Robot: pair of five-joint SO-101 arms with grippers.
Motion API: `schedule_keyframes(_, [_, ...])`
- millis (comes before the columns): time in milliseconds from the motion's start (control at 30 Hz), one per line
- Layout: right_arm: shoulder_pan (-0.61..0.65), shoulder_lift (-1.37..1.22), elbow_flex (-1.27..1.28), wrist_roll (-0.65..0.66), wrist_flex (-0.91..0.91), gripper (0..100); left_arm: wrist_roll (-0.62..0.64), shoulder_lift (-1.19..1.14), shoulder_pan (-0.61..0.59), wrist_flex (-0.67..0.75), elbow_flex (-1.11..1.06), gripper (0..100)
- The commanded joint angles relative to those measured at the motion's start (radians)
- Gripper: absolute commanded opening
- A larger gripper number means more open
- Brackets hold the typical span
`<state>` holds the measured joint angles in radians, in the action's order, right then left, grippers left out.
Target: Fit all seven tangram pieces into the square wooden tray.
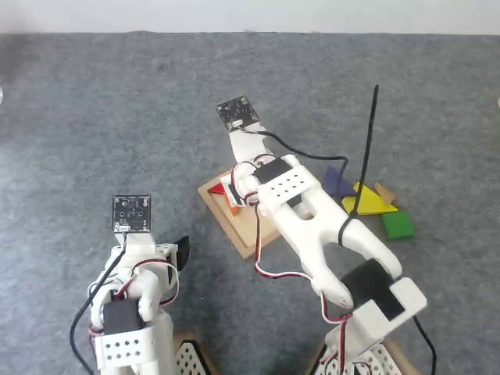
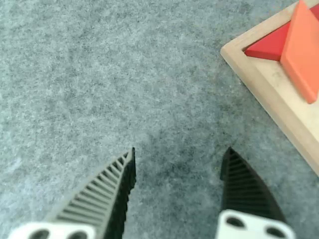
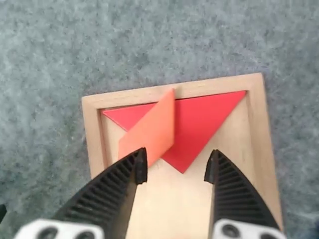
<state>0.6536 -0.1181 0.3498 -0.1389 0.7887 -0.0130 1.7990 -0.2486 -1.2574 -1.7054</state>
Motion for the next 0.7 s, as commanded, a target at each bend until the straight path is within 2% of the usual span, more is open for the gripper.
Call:
schedule_keyframes(0, [0.016,-0.007,-0.012,0.003,-0.019,20.2,0.008,0.021,-0.002,-0.005,0.022,27])
schedule_keyframes(300, [-0.01,-0.096,-0.04,0.018,0.021,20.2,0.008,0.021,-0.002,-0.005,0.022,27])
schedule_keyframes(533, [-0.153,-0.082,-0.031,-0.014,0.076,20.2,0.008,0.021,-0.002,-0.005,0.022,27])
schedule_keyframes(667, [-0.183,-0.084,-0.032,-0.018,0.091,20.1,0.008,0.021,-0.002,-0.005,0.022,27])
